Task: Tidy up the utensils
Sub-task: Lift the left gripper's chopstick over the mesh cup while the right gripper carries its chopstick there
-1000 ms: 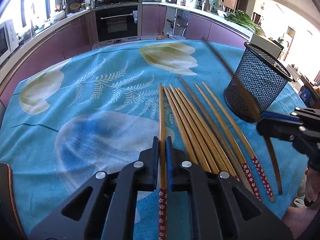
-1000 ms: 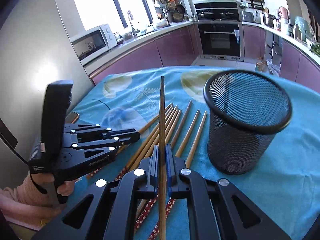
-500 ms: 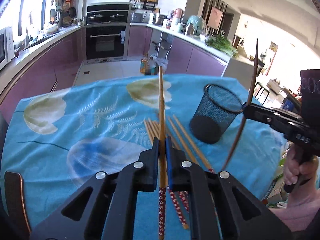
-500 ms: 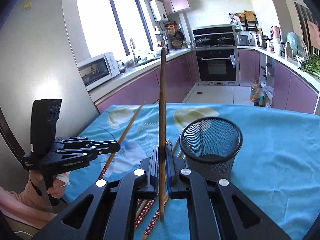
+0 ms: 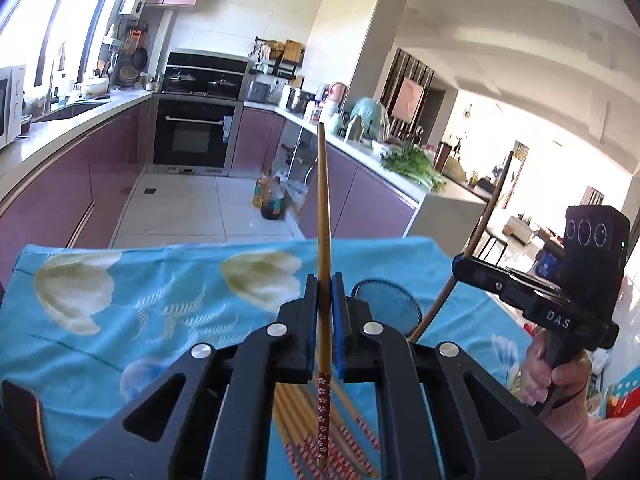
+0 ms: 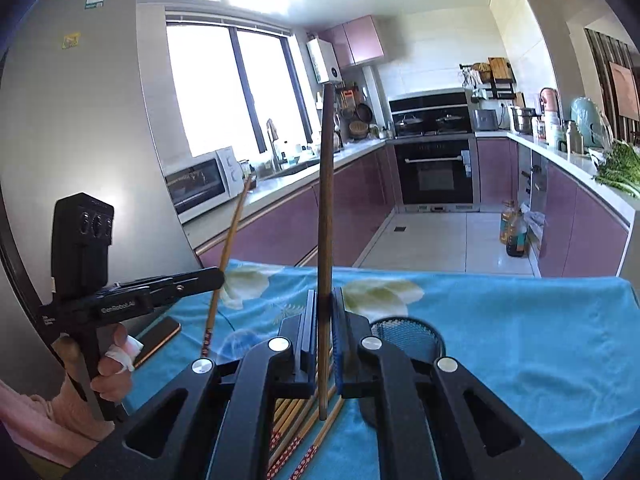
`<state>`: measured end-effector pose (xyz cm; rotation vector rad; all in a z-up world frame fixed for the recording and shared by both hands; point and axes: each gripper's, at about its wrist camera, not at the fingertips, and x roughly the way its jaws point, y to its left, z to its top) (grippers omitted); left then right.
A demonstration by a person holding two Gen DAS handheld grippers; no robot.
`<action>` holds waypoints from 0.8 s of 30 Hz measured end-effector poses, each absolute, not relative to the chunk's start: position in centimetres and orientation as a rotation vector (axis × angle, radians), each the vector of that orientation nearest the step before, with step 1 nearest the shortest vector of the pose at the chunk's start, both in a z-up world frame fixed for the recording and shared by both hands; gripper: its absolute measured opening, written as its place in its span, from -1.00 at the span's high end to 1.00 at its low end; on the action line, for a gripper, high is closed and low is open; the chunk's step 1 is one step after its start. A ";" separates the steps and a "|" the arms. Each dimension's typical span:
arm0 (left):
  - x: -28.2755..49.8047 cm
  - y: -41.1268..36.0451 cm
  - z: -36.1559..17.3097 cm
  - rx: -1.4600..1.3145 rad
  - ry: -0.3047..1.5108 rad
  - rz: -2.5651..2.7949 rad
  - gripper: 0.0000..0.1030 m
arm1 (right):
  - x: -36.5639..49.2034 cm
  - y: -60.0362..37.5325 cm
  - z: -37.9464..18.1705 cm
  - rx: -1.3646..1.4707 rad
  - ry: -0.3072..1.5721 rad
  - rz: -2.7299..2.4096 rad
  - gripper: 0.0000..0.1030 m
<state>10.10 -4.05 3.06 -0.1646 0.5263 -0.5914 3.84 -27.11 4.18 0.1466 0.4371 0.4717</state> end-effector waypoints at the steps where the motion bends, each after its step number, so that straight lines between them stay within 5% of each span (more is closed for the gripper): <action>1: 10.5 -4.5 3.4 -0.178 0.515 -0.599 0.85 | 4.0 -27.4 4.5 0.143 0.429 0.465 0.89; 15: 15.9 -14.3 5.4 -0.196 0.402 -0.611 0.85 | 7.1 -30.1 6.1 0.140 0.362 0.407 0.89; 24: 18.2 -17.6 1.4 -0.139 0.480 -0.573 0.85 | 9.6 -30.0 3.3 0.139 0.479 0.400 0.89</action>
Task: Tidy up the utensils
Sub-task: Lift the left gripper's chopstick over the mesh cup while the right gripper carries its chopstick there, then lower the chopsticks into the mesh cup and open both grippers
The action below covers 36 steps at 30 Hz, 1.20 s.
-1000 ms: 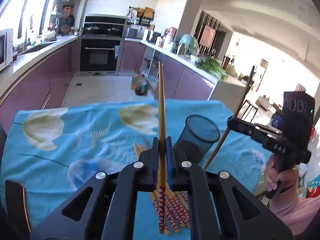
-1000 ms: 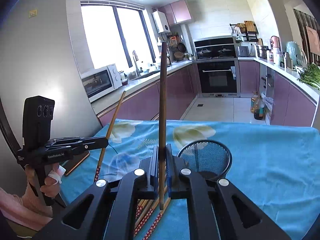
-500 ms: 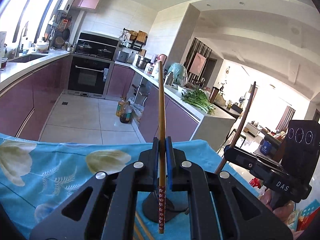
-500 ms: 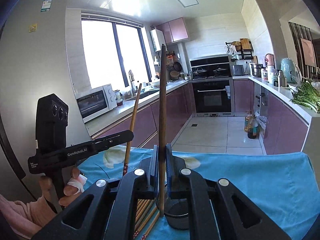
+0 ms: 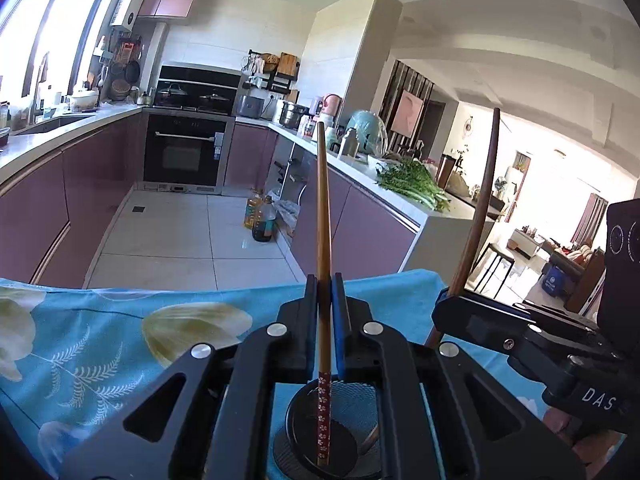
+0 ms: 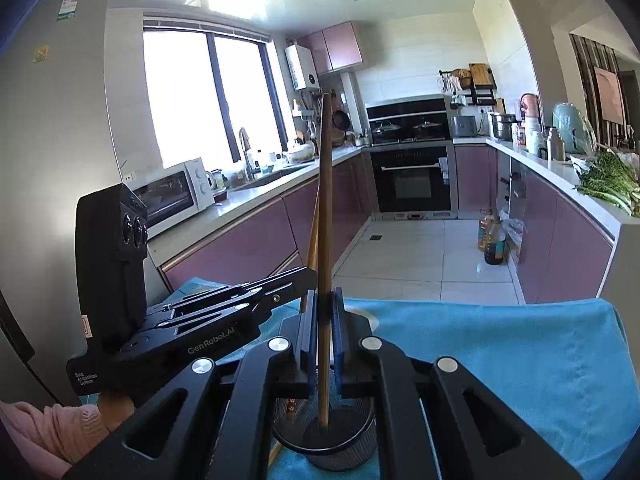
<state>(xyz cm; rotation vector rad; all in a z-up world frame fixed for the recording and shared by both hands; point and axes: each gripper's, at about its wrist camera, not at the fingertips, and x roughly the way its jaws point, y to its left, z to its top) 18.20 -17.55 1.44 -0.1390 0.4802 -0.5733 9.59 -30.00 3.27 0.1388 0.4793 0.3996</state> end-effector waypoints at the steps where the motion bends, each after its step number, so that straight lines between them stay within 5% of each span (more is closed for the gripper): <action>1: 18.3 -17.7 0.9 -0.126 0.494 -0.575 0.85 | 9.8 -29.9 2.9 0.138 0.499 0.398 0.89; 12: 19.3 -19.0 -3.6 -0.011 0.643 -0.582 0.77 | 12.7 -29.1 -1.1 0.141 0.693 0.367 0.88; 18: 19.3 -17.4 -3.6 -0.019 0.636 -0.562 0.35 | 13.2 -29.4 -1.3 0.176 0.686 0.339 0.79; 24: 18.1 -14.1 -1.4 -0.034 0.583 -0.548 0.21 | 11.8 -30.0 -0.6 0.179 0.633 0.316 0.52; 36: 12.9 -7.2 -2.0 0.054 0.593 -0.509 0.05 | 5.3 -27.8 1.1 0.098 0.542 0.460 0.43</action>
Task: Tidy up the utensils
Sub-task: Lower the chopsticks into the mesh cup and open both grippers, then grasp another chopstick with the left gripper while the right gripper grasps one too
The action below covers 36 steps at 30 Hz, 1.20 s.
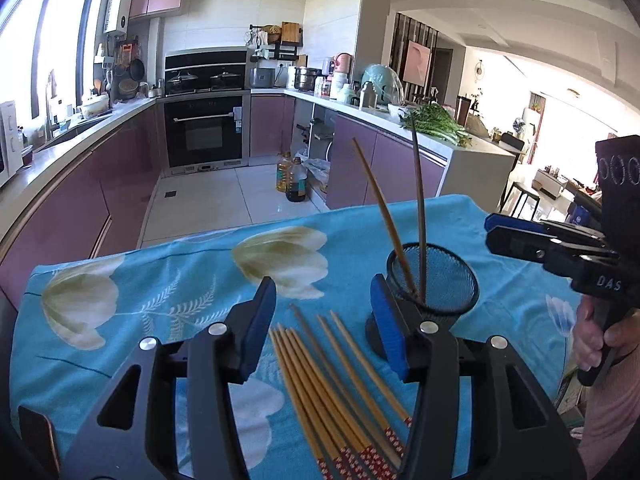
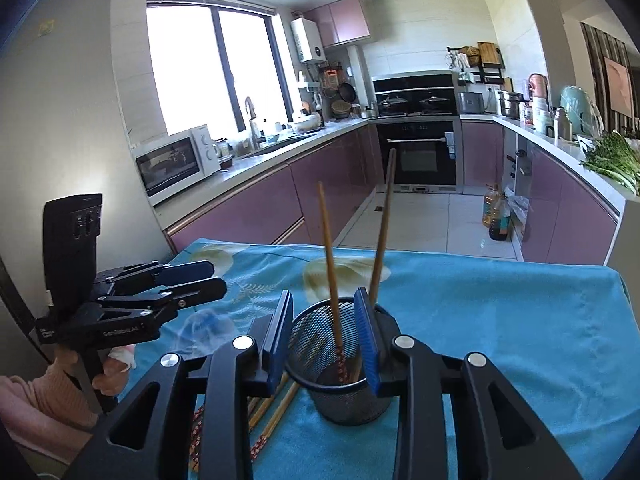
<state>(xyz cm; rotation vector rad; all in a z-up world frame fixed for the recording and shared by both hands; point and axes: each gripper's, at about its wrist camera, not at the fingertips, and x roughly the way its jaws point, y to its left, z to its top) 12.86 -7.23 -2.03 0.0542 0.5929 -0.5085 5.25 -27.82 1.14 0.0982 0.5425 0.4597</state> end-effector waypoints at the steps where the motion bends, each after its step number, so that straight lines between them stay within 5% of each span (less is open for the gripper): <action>1: 12.6 -6.8 -2.5 0.061 0.604 -0.503 0.05 | 4.8 -27.4 0.9 0.095 0.551 0.488 0.42; 16: 11.5 -5.2 -9.8 0.134 0.814 -0.443 0.04 | 5.3 -21.6 -7.7 0.063 0.834 0.471 0.43; 36: 11.6 -6.0 -12.9 0.200 0.903 -0.417 0.11 | 6.4 -20.1 -10.0 0.047 0.888 0.380 0.50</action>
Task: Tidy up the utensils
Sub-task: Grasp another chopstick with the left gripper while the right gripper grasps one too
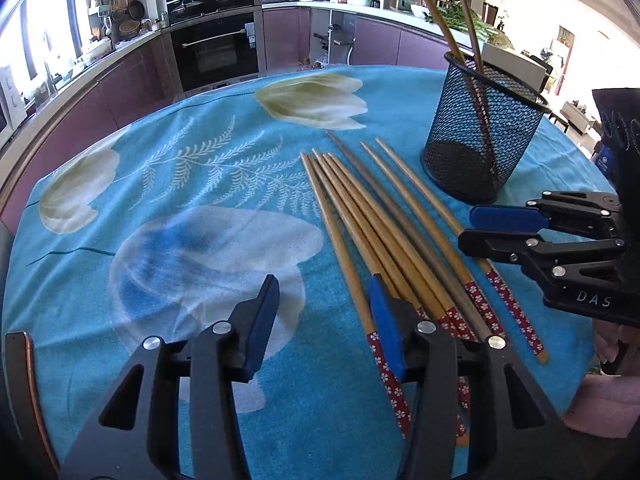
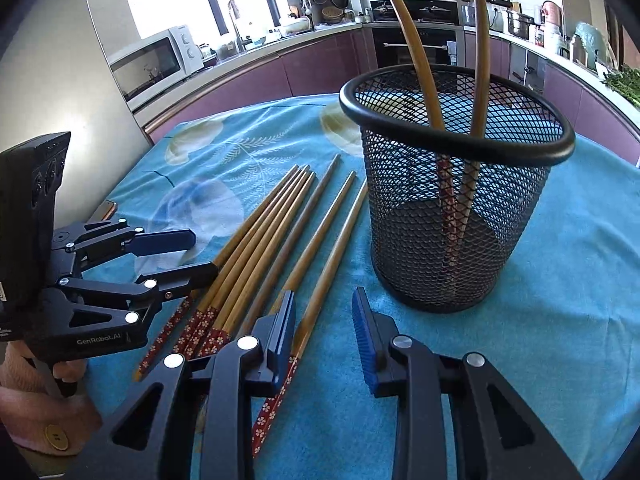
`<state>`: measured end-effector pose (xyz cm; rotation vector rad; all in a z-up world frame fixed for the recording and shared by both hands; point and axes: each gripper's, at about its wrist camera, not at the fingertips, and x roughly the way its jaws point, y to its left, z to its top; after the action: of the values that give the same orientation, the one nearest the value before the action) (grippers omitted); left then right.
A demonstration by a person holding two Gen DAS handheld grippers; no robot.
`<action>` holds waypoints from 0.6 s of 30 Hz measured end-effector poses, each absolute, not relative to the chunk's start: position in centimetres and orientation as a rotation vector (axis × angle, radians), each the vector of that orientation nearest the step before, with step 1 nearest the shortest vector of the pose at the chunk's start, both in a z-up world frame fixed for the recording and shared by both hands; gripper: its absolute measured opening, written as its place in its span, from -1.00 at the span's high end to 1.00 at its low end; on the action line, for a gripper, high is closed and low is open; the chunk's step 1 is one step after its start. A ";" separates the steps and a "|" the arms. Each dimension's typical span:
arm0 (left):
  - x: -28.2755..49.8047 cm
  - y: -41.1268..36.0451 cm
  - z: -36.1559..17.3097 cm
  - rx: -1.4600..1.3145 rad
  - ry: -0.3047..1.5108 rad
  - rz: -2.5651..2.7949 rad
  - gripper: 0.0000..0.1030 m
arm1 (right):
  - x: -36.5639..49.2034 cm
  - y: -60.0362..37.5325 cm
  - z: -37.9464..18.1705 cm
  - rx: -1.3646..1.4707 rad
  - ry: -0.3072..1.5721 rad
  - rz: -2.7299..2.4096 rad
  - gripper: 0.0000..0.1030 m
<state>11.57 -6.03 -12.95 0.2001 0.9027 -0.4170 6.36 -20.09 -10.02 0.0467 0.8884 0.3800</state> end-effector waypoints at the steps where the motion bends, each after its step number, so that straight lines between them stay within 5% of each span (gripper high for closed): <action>1: 11.6 -6.0 -12.9 0.202 0.901 -0.416 0.13 | 6.4 -20.1 -10.0 0.046 0.888 0.378 0.51; 14: 13.6 -6.9 -12.8 0.206 0.913 -0.420 0.27 | 7.5 -19.6 -10.1 0.053 0.891 0.339 0.58; 18: 14.3 -6.9 -12.8 0.181 0.920 -0.418 0.44 | 7.6 -19.9 -10.1 0.082 0.893 0.336 0.75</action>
<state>14.32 -6.89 -12.76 0.1811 0.9196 -0.4178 7.61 -19.91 -10.14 0.0817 0.8929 0.3365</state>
